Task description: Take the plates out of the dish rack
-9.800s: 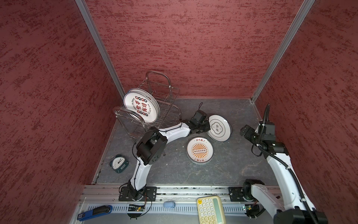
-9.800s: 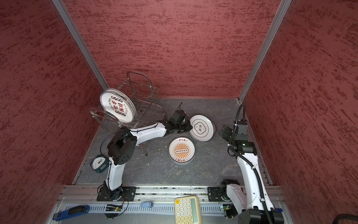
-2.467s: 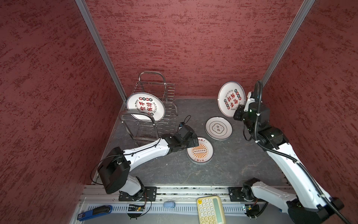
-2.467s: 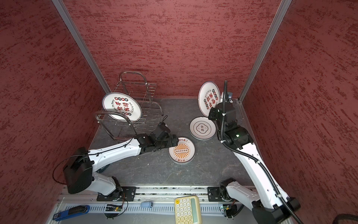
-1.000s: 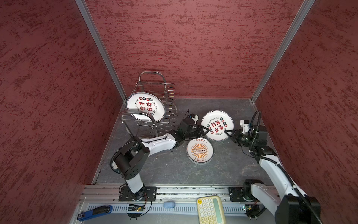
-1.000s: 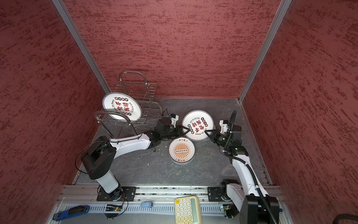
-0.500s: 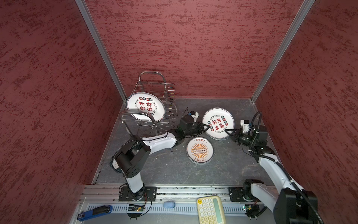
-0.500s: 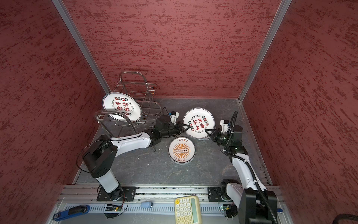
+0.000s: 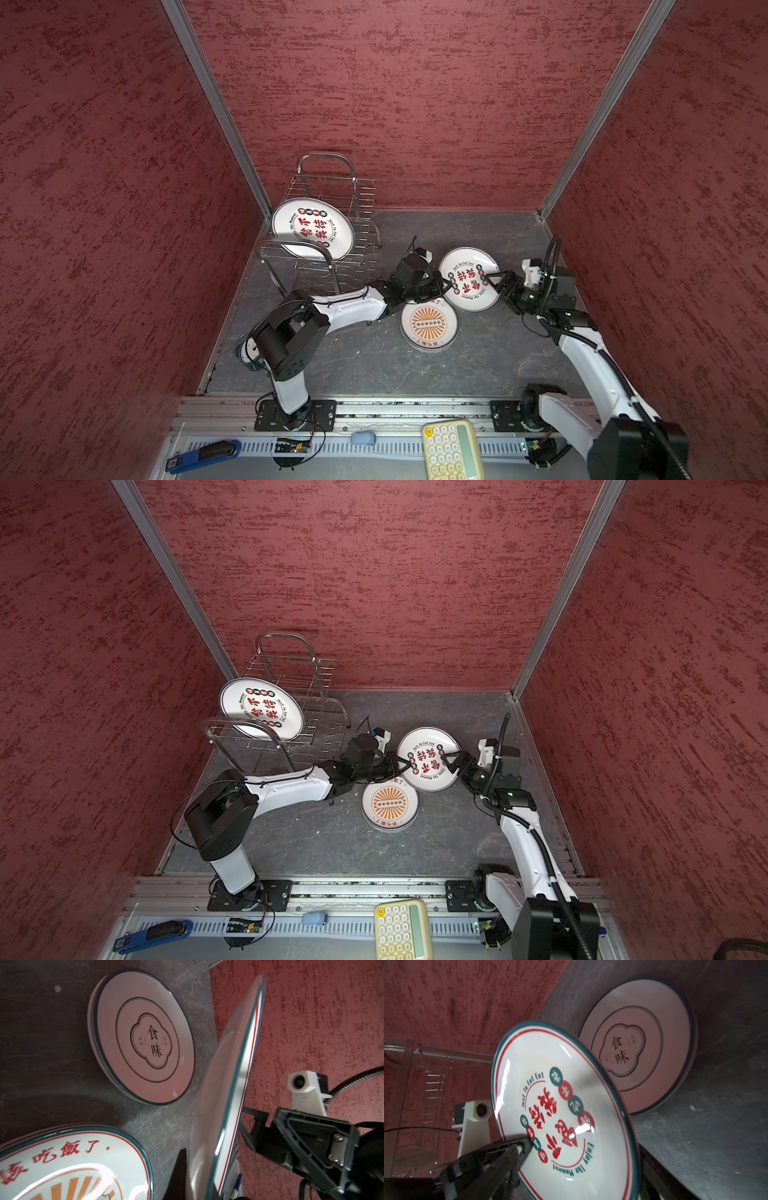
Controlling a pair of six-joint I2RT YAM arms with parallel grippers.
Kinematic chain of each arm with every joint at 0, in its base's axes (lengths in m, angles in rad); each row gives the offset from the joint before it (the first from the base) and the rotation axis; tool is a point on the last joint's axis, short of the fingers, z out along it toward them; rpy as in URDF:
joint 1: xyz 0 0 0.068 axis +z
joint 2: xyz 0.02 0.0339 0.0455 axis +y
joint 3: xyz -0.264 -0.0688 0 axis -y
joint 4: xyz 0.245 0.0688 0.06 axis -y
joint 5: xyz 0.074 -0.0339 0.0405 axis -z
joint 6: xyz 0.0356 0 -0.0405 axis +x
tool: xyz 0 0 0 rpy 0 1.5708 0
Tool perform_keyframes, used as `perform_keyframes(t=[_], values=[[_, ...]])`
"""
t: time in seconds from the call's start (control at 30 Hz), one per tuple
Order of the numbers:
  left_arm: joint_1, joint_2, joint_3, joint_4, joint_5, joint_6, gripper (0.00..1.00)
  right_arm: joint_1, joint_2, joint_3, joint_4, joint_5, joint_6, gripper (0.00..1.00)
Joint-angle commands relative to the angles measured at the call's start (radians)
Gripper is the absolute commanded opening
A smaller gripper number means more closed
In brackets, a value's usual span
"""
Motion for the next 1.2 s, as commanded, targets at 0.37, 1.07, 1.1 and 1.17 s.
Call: perform_keyframes(t=[0.37, 1.07, 1.1, 1.17], values=[[-0.009, 0.117, 0.219, -0.157, -0.146, 0.0, 0.0, -0.009, -0.128, 0.086, -0.306, 0.548, -0.167, 0.99], [0.047, 0.391, 0.588, -0.471, -0.101, -0.061, 0.02, -0.008, -0.174, 0.092, -0.303, 0.489, -0.224, 0.99], [0.046, 0.396, 0.595, -0.48, -0.102, -0.062, 0.04, -0.008, -0.175, 0.091, -0.303, 0.486, -0.224, 0.99], [0.045, 0.405, 0.609, -0.502, -0.104, -0.065, 0.13, -0.008, -0.174, 0.091, -0.302, 0.48, -0.227, 0.99]])
